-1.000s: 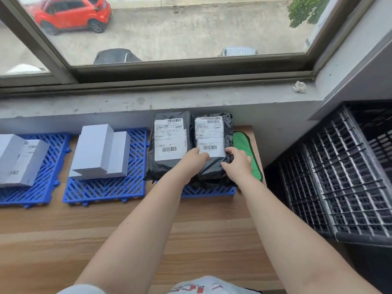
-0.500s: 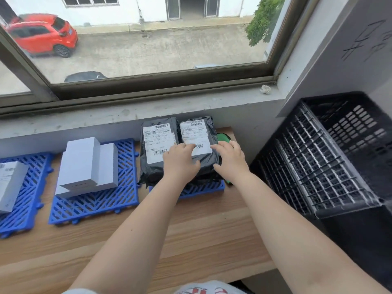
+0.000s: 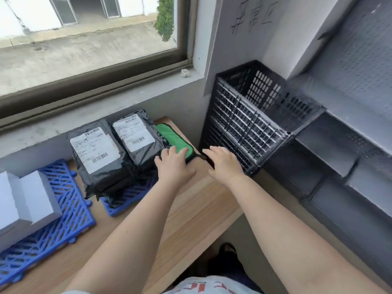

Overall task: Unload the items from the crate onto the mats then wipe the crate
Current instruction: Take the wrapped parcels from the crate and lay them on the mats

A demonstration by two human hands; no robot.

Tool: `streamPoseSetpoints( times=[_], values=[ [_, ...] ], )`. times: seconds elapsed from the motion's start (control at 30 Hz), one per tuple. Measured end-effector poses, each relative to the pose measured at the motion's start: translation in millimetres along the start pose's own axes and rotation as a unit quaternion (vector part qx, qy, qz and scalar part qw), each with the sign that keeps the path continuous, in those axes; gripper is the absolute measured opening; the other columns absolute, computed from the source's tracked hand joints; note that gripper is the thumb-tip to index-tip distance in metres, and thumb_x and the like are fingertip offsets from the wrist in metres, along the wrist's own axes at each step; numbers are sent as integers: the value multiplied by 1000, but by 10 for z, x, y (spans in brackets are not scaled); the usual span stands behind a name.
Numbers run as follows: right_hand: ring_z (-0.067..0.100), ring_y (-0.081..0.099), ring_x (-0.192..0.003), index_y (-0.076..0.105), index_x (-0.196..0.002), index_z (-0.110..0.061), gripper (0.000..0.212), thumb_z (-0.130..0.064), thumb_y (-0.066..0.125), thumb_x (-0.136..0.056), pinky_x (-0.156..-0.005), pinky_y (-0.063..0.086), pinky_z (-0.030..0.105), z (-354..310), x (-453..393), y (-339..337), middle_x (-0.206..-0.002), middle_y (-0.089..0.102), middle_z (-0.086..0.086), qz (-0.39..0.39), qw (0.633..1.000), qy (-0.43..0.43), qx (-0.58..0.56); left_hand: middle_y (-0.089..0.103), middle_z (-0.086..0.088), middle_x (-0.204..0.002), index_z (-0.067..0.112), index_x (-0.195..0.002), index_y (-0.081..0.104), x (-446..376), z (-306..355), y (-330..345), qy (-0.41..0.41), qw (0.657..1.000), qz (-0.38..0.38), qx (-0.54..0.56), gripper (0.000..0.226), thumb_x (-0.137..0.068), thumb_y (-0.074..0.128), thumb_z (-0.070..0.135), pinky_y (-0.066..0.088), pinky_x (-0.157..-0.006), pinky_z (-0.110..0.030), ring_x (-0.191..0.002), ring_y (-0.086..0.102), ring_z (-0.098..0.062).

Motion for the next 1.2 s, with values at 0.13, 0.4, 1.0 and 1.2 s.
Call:
streamPoseSetpoints(
  times=[0.13, 0.4, 1.0, 1.2],
  values=[
    [23, 23, -144, 32, -149, -28, 67, -27, 64, -90, -115, 22, 43, 518, 319, -108, -155, 31, -1, 16, 998, 57, -27, 40, -6, -146, 37, -142, 41, 1, 534, 76, 51, 999, -7, -9, 66, -81, 60, 51, 26, -110, -53, -136, 30, -33],
    [21, 24, -142, 33, -148, -29, 63, -24, 62, -92, -116, 18, 41, 1711, 870, -314, -153, 34, -3, 52, 987, 143, -56, 37, -6, -148, 35, -145, 37, -80, 1755, 382, 140, 989, -37, -33, 74, -80, 62, 59, 23, -113, -58, -139, 26, -34],
    [28, 21, -143, 34, -148, -34, 65, -27, 62, -90, -117, 18, 47, 4506, 1306, -1097, -156, 30, -1, 85, 981, 162, -64, 39, -4, -147, 34, -147, 36, -471, 4669, 961, 172, 982, -20, -81, 72, -84, 58, 62, 28, -109, -52, -138, 29, -31],
    [29, 19, -144, 35, -148, -31, 64, -25, 62, -90, -118, 14, 50, 4791, 989, -1144, -156, 30, 1, 74, 987, 130, -56, 39, -4, -149, 35, -146, 38, -784, 4791, 999, 136, 988, -17, -74, 70, -85, 57, 63, 28, -112, -54, -139, 30, -32]
  ],
)
Point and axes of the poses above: each hand's wrist, its own x-axis away from the middle knuckle, its own y-axis out of the palm, z = x × y, the point moved 10 cm from there along -x, towards the middle knuckle
